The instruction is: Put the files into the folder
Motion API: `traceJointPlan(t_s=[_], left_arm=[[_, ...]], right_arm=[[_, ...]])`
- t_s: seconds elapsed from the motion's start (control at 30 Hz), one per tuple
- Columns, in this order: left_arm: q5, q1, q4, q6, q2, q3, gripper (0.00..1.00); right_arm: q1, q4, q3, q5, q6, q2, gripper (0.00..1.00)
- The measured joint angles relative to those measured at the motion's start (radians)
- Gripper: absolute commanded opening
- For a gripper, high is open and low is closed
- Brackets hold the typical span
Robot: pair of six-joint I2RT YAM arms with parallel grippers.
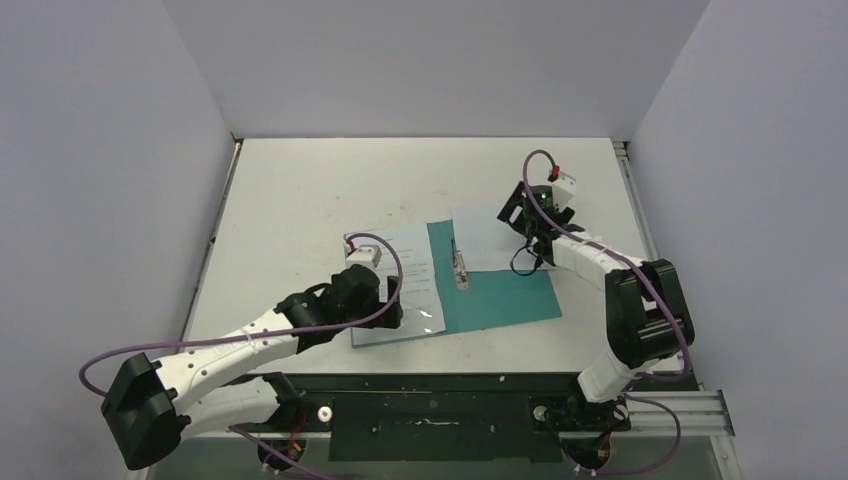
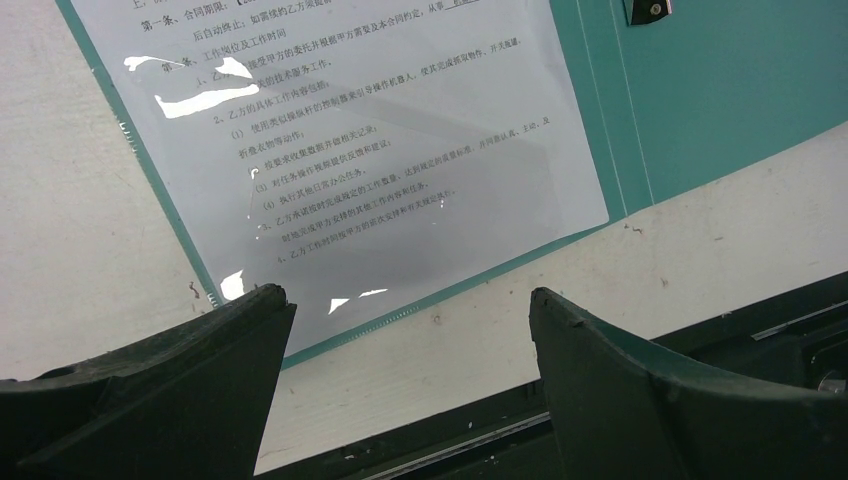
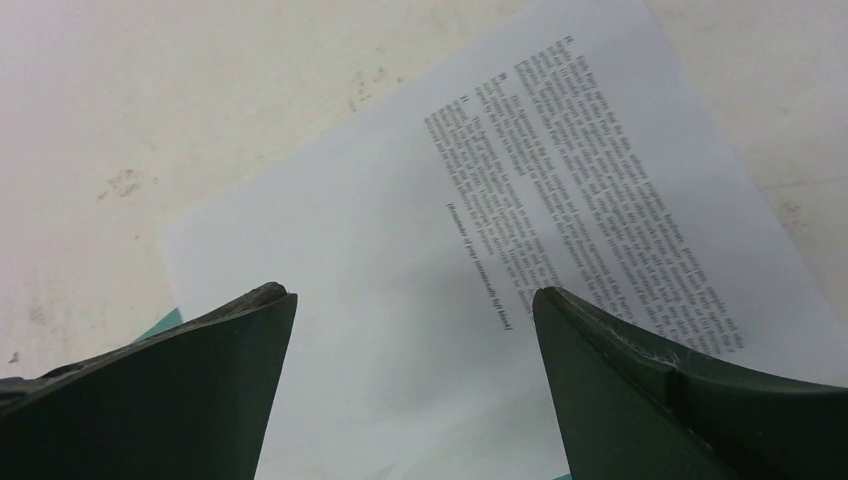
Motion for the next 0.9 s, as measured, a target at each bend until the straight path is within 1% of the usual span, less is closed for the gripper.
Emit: traceJointPlan(t_s=[0.13, 0.37, 0.67, 0.9], left_arm=[[0.000, -0.002, 0.000, 0.000, 0.000, 0.000, 0.88], [0.000, -0.007, 0.000, -0.001, 0.000, 0.000, 0.89], [-0.002, -0.023, 0.001, -0.003, 0.011, 0.000, 0.89], [0.000, -0.024, 0.008, -0.019, 0.055, -0.003, 0.89]], right_arm=[[0.050, 0.033, 0.000, -0.048, 0.048, 0.008, 0.92], [0.118, 0.149, -0.006, -0.173, 0.149, 0.072, 0.91], [0.143, 0.263, -0.068, -0.273, 0.249, 0.153, 0.90], [0.144, 0.367, -0.126, -0.294, 0.275, 0.151, 0.90]])
